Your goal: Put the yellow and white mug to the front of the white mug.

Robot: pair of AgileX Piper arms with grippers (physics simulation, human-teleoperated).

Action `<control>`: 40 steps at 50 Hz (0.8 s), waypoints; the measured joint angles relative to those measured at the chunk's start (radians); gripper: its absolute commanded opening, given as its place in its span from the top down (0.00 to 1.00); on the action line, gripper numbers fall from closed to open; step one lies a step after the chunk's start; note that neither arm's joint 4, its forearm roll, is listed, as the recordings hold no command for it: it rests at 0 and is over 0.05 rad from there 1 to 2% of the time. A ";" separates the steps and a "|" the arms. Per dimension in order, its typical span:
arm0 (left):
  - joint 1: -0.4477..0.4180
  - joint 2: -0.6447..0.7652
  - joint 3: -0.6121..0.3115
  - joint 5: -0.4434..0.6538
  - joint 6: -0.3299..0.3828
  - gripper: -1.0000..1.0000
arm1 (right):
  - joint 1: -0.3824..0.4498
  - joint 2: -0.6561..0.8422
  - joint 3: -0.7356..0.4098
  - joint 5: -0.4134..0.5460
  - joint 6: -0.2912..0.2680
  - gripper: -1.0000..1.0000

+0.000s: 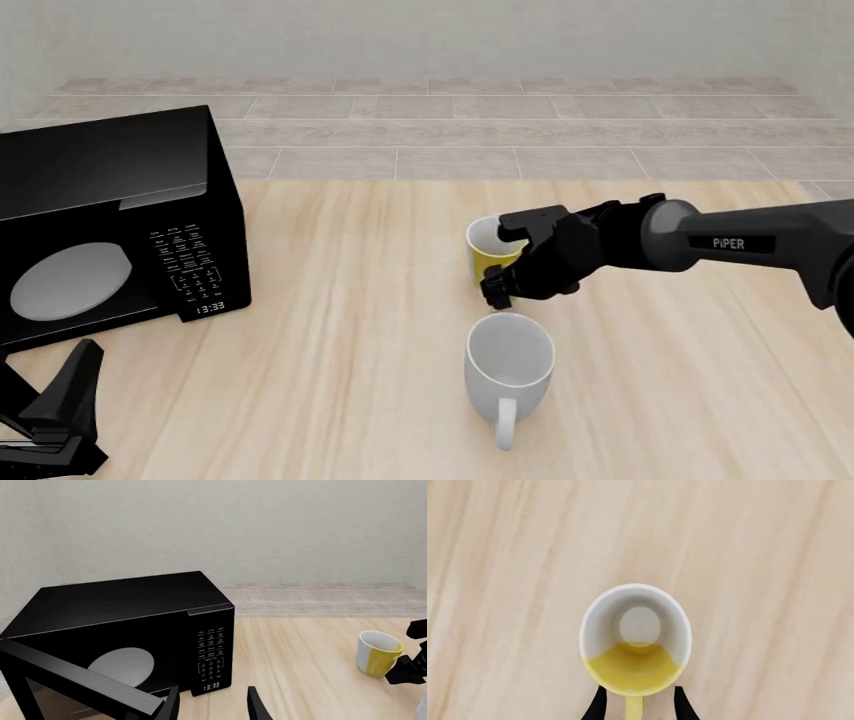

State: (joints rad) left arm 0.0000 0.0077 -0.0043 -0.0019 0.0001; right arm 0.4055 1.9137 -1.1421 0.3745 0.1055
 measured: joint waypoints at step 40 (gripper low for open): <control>0.000 0.000 0.000 0.000 0.000 0.00 | 0.046 -0.385 0.178 0.035 0.009 0.00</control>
State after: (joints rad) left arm 0.0001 0.0077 -0.0043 -0.0019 0.0001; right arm 0.4515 1.5283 -0.9636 0.4093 0.1146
